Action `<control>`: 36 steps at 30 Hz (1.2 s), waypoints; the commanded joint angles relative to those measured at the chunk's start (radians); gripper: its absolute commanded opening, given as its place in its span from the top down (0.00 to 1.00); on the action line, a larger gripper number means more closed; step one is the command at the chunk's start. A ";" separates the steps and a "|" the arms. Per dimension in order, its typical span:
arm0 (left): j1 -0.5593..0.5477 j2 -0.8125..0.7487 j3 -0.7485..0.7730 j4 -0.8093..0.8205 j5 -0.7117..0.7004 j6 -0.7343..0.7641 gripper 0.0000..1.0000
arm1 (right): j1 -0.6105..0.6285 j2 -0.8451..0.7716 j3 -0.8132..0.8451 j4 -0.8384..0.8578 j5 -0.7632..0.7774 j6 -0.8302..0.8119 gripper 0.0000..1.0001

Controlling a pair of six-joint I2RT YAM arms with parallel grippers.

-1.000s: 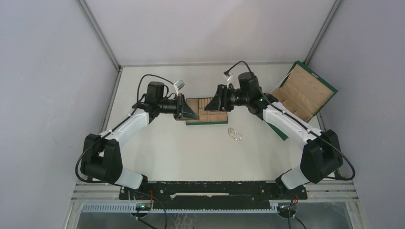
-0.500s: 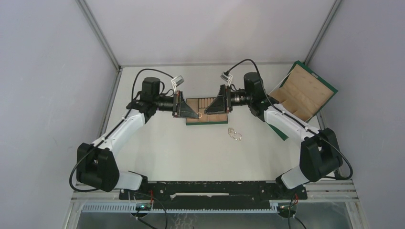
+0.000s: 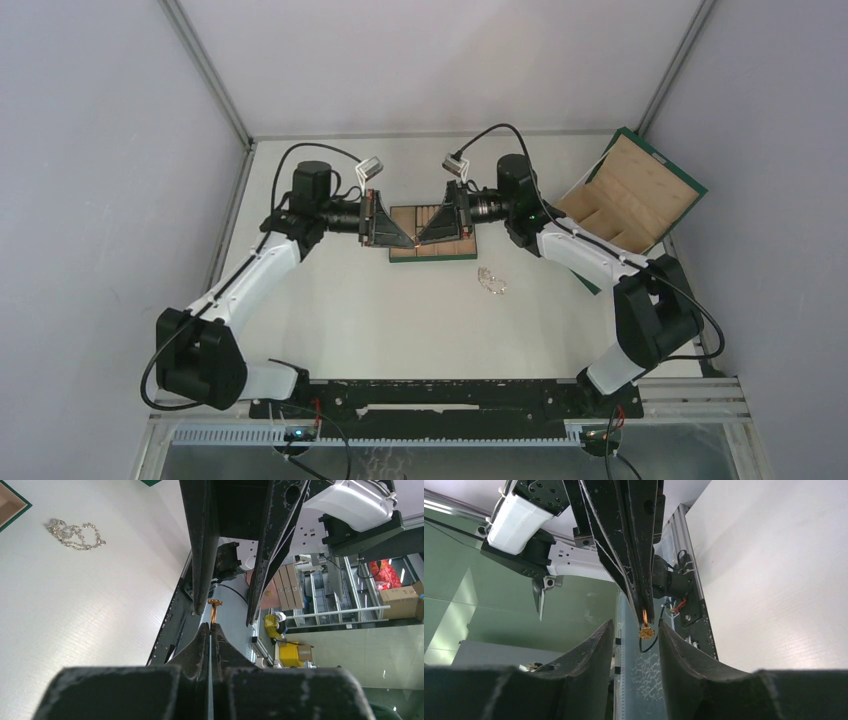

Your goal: Organize the mixed jewelry

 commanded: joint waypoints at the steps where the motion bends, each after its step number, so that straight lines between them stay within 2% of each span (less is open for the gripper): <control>1: 0.002 -0.047 0.037 0.040 0.030 -0.016 1.00 | 0.003 0.000 0.004 0.128 -0.009 0.060 0.57; 6: 0.002 -0.053 0.032 0.046 0.026 -0.020 1.00 | 0.003 0.008 0.004 0.127 -0.009 0.066 0.70; 17: 0.002 -0.067 0.016 0.056 0.017 -0.026 1.00 | 0.012 0.001 0.004 0.004 0.009 -0.025 0.77; 26: 0.002 -0.066 0.005 0.057 0.005 -0.024 1.00 | 0.012 0.005 0.004 0.054 0.011 0.023 1.00; 27: 0.002 -0.064 0.004 0.056 0.004 -0.025 0.99 | 0.012 0.005 0.004 0.053 0.015 0.025 1.00; 29: 0.002 -0.057 -0.001 0.056 -0.008 -0.029 0.82 | 0.009 0.000 0.004 0.038 0.029 0.021 1.00; 33: 0.022 -0.047 0.006 0.011 -0.049 -0.007 0.38 | -0.012 -0.027 0.005 -0.099 0.143 -0.033 1.00; 36: 0.070 -0.046 0.006 -0.035 -0.076 0.012 0.26 | -0.027 -0.062 0.006 -0.239 0.326 -0.095 1.00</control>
